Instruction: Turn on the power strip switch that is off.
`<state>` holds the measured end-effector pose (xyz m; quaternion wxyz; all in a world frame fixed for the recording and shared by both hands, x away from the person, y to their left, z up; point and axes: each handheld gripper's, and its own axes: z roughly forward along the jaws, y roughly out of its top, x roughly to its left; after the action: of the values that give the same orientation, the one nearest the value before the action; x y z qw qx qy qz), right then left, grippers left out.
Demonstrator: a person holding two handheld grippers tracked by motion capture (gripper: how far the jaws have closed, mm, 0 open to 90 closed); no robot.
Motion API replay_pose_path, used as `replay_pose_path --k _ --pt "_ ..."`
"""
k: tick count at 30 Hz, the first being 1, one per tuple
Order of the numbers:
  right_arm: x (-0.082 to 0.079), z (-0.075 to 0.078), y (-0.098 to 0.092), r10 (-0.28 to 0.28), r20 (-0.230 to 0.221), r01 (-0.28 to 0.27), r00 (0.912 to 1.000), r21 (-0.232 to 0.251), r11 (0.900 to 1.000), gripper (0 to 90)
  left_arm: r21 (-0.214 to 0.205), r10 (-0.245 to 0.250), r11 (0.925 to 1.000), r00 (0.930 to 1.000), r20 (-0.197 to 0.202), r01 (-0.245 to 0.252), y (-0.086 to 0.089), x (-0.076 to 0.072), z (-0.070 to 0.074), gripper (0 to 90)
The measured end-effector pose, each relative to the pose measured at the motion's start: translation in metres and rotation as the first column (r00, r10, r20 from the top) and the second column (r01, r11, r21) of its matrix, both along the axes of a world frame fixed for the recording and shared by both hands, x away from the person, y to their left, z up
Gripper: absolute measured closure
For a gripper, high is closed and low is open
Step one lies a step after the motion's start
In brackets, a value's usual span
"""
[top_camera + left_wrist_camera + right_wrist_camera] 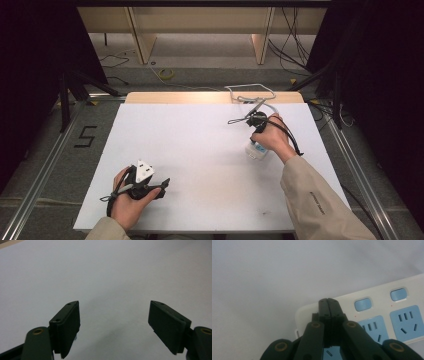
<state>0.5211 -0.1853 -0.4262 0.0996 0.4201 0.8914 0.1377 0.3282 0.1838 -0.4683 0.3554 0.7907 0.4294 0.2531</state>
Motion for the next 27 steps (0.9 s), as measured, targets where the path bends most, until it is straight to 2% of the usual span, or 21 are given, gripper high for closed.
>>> replay_pose_path --k 27 --pt "0.0012 -0.0023 0.0043 -0.003 -0.017 0.003 0.9999 -0.024 0.9997 90.0 0.002 -0.001 1.0 1.0 0.0 0.001 0.0 -0.0003 0.0 25.3"
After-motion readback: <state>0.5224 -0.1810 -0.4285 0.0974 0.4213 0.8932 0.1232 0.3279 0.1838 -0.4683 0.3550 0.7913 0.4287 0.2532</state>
